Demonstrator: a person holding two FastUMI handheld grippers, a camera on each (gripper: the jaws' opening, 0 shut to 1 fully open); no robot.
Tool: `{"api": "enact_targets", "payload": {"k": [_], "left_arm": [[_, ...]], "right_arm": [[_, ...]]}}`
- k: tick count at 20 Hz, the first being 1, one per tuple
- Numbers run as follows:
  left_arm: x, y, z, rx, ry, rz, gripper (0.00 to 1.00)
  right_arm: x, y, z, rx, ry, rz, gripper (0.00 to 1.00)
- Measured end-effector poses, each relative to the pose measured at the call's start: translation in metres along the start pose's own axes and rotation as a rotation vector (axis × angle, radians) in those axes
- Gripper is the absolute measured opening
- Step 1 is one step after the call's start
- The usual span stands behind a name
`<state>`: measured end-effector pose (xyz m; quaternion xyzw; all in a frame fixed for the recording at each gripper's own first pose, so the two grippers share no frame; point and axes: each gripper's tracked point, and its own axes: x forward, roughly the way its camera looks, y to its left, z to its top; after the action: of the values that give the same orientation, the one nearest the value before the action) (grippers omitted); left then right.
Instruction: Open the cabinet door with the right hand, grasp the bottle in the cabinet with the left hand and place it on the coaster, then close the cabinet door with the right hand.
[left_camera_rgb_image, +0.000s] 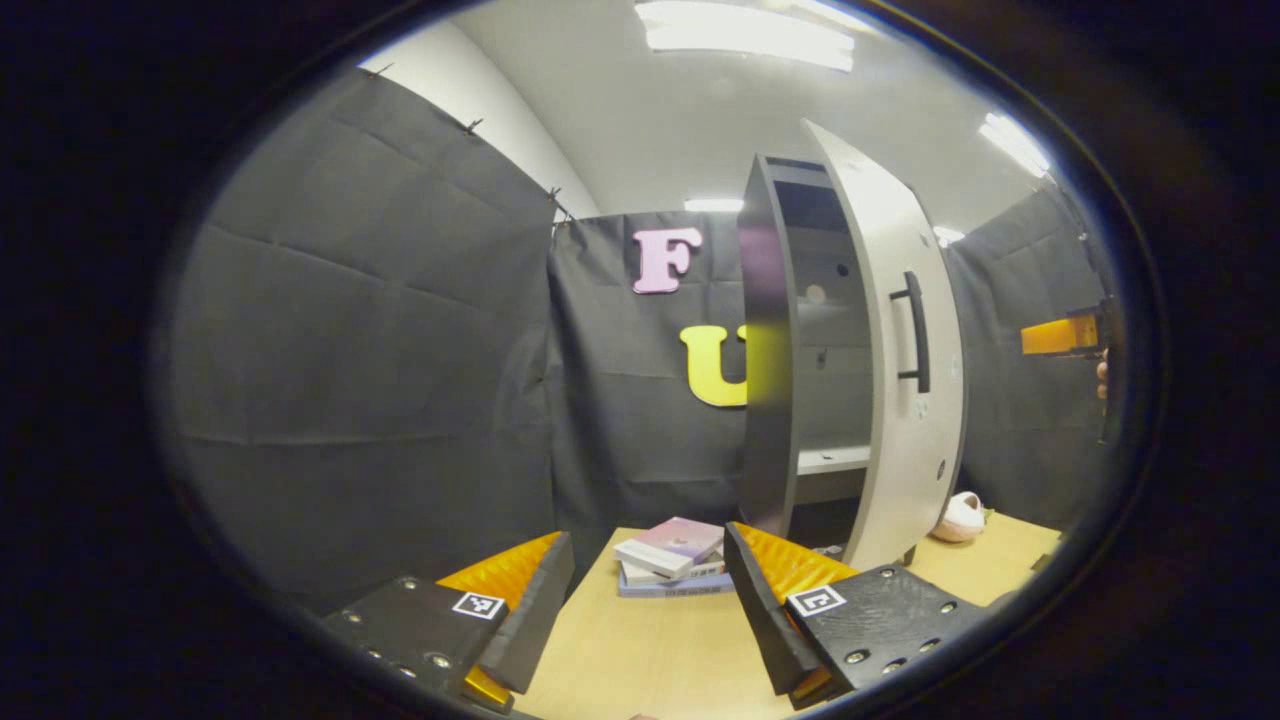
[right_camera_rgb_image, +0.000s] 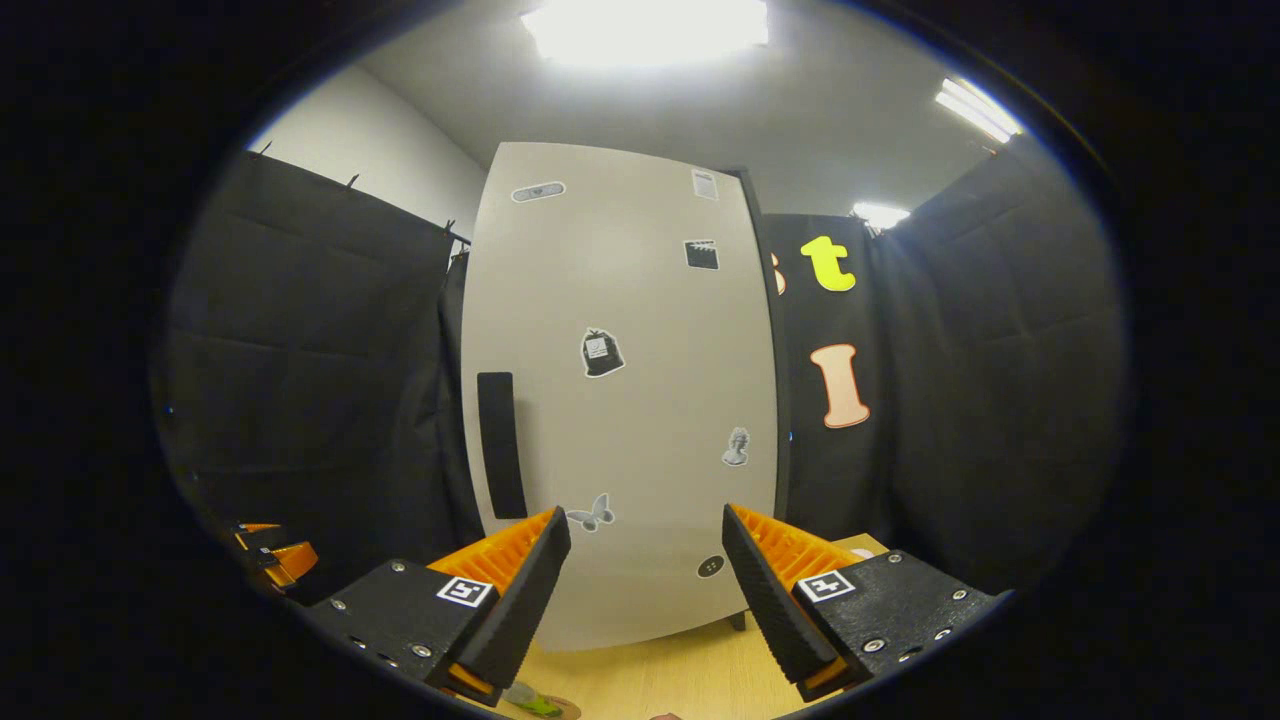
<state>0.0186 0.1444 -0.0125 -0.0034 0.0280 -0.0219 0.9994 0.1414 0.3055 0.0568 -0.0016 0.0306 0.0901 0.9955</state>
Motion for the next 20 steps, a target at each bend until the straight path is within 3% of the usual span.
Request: {"api": "enact_targets", "payload": {"k": [6, 7, 8, 11, 12, 13, 15, 16, 20], "left_arm": [[-0.002, -0.054, 0.026, -0.017, -0.021, -0.034, 0.86], [-0.003, -0.064, 0.027, -0.018, -0.018, -0.038, 0.91], [-0.003, -0.072, 0.029, -0.017, -0.017, -0.044, 0.86], [-0.005, -0.095, 0.039, -0.004, -0.025, -0.054, 0.86], [-0.006, -0.103, 0.042, -0.003, -0.027, -0.056, 0.82], [-0.006, -0.109, 0.044, -0.004, -0.027, -0.057, 0.91], [-0.006, -0.122, 0.047, -0.016, -0.023, -0.065, 0.87], [-0.006, -0.127, 0.049, -0.021, -0.021, -0.065, 0.91], [-0.007, -0.141, 0.056, -0.015, -0.022, -0.057, 0.91]], "right_arm": [[-0.026, -0.06, 0.006, -0.02, -0.019, -0.044, 0.95], [-0.03, -0.069, 0.009, -0.02, -0.025, -0.051, 0.95], [-0.033, -0.076, 0.01, -0.022, -0.03, -0.056, 0.95], [-0.043, -0.102, 0.015, -0.042, -0.048, -0.079, 0.91], [-0.046, -0.111, 0.015, -0.049, -0.051, -0.086, 0.95], [-0.05, -0.118, 0.014, -0.055, -0.052, -0.091, 0.94], [-0.055, -0.132, 0.012, -0.064, -0.056, -0.102, 0.94], [-0.058, -0.139, 0.01, -0.068, -0.057, -0.107, 0.94], [-0.068, -0.164, -0.004, -0.071, -0.053, -0.13, 0.94]]}}
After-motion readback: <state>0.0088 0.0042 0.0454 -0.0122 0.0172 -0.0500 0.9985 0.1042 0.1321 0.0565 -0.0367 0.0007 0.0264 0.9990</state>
